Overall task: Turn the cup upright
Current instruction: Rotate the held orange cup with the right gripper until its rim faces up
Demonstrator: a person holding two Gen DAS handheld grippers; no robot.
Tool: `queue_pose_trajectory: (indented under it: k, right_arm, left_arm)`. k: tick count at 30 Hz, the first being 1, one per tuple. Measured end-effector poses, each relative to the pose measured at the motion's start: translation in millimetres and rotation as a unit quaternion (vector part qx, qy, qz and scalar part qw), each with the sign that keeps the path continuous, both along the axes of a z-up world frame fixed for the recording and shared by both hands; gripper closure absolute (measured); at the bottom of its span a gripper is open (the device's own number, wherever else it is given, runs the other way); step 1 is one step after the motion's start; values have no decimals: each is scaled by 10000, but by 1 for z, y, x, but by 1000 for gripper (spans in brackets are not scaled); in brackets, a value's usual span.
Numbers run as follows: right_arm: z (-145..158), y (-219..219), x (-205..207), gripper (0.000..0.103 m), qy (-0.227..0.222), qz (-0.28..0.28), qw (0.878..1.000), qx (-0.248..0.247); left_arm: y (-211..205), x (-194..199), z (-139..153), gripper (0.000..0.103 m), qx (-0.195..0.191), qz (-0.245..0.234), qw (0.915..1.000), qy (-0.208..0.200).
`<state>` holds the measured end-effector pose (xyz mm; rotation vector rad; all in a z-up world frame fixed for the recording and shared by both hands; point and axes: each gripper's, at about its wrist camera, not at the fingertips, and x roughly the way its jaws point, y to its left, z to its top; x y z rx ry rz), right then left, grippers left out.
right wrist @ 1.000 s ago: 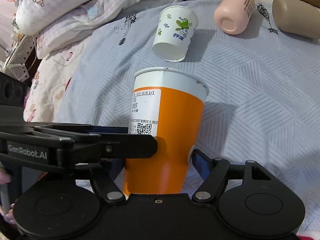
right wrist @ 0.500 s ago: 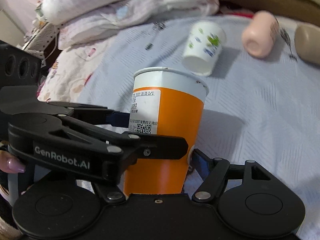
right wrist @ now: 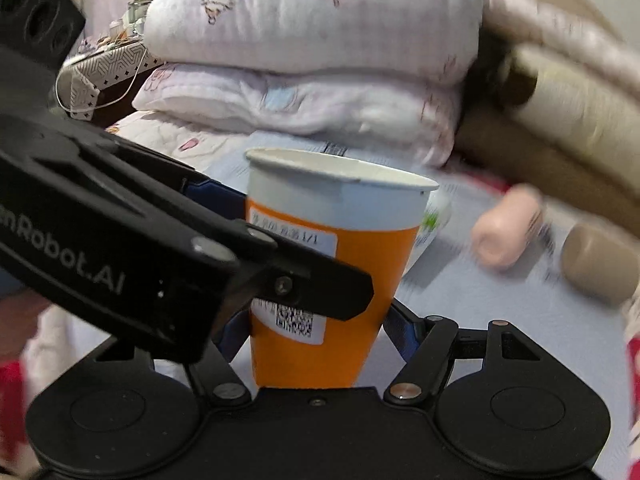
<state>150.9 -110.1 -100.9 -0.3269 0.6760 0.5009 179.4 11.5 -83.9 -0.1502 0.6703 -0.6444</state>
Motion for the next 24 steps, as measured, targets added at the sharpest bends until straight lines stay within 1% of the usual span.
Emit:
queue_pose_trajectory:
  k: [2, 3, 5, 8, 10, 13, 19, 21, 24]
  right_arm:
    - [-4, -3, 0, 28, -350, 11, 9994, -52]
    - [-7, -4, 2, 29, -549, 4, 9984, -108]
    - [-14, -6, 7, 29, -806, -6, 9967, -126]
    - [-24, -7, 15, 29, -906, 4, 9958, -120]
    - [-29, -9, 22, 29, -822, -23, 9966, -20]
    - [-31, -12, 28, 29, -659, -124, 9975, 211]
    - [-31, -20, 40, 29, -303, -329, 9971, 622]
    - [-33, -20, 42, 30, -194, -344, 9972, 633]
    - [-36, -19, 40, 30, -91, -312, 9981, 521]
  left_arm:
    - [-7, -2, -2, 30, 83, 58, 9996, -266]
    - [-9, -2, -4, 30, 102, 97, 9993, -346]
    - [-13, 1, -9, 30, 179, 138, 9987, -448]
    - [-16, 7, -16, 30, 221, 131, 9987, -446]
    - [-17, 11, -19, 30, 239, 128, 9987, -428]
    - [-18, 15, -21, 30, 150, 118, 9988, -450]
    - [-16, 18, -23, 30, -14, 150, 9993, -348]
    - [-14, 20, -24, 29, -84, 158, 9995, -265]
    - [-12, 21, -26, 29, -165, 154, 9996, -160]
